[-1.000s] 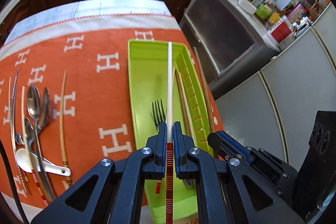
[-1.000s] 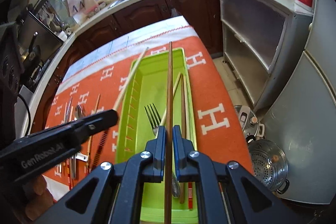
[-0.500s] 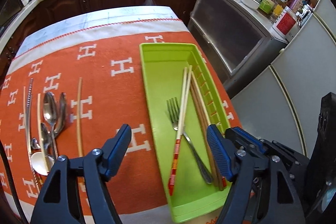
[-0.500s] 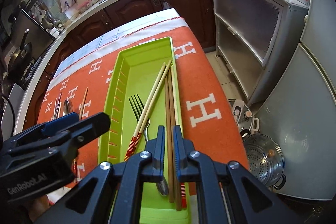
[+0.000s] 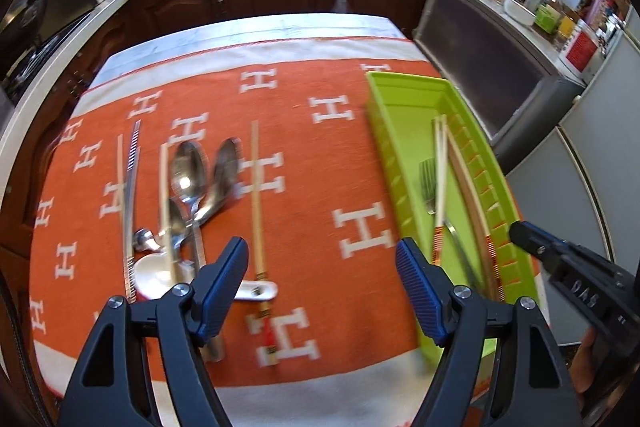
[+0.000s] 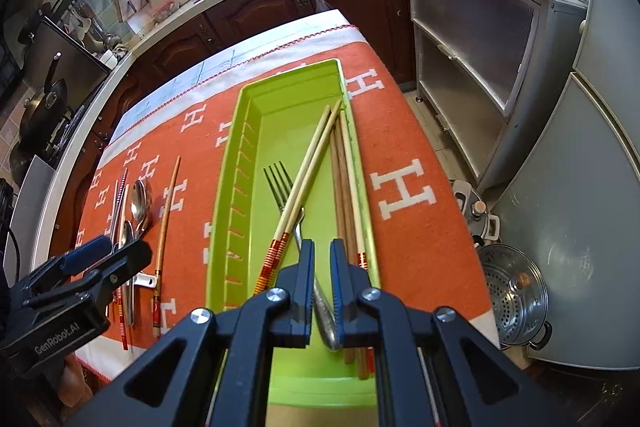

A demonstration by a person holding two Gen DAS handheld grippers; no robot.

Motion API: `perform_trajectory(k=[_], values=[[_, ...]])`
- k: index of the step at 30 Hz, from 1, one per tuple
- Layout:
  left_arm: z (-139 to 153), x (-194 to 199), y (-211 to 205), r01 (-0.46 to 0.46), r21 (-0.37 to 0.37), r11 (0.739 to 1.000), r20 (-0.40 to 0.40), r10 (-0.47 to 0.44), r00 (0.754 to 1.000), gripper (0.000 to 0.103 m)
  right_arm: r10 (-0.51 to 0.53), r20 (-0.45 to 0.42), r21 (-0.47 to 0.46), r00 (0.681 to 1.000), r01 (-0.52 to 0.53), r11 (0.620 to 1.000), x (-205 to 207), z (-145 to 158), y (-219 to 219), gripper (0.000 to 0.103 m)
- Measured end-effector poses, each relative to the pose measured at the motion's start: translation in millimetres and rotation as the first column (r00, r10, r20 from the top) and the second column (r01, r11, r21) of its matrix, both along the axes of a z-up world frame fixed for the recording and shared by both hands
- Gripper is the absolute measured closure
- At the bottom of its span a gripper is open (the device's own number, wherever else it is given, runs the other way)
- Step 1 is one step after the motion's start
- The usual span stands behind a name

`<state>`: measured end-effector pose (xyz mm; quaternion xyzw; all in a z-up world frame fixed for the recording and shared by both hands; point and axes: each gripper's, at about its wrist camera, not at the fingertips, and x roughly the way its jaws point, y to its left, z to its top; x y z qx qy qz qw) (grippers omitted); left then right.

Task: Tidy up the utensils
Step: 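Move both open tools back over the utensil pile, then grasp a red-banded chopstick with the left tool while the right tool grasps a wooden chopstick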

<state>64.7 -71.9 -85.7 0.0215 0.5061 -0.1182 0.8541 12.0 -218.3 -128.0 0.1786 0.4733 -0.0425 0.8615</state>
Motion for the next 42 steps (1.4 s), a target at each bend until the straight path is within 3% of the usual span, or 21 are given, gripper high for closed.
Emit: perform_trajectory(k=[7,16,23,25,30,34,42], values=[[12,-7,50,-0.090,0.001,0.996,0.044,0.090,0.995,0.029,0.012,0.018,0.011,1.000,-0.012,1.000,0,10,20,0.095],[16,-17,119,-0.185,0.019,0.983,0.101,0.182,0.978,0.027,0.132,0.049,-0.009,0.990,-0.132,0.991,10,27,80,0.095],[11,-13,165,-0.198,-0.057,0.979,0.076,0.202,0.977,0.027,0.244,0.054,-0.023,0.968,-0.243,0.970,29,31,133,0.095],[7,-9,172,-0.194,-0.076,0.978,0.066,0.199,0.978,0.031,0.273,0.039,-0.011,0.961,-0.273,0.962,39,24,146,0.095],[-10,3,174,-0.157,-0.128,0.979,0.012,0.160,0.987,0.054,0.299,0.008,0.012,0.954,-0.299,0.954,54,10,161,0.095],[-24,10,165,-0.109,-0.154,0.982,-0.020,0.108,0.994,0.064,0.319,-0.015,0.043,0.948,-0.318,0.947,65,-4,169,0.095],[-49,38,147,-0.099,-0.163,0.982,-0.069,0.089,0.994,0.086,0.342,-0.040,0.116,0.939,-0.335,0.935,89,-34,179,0.095]])
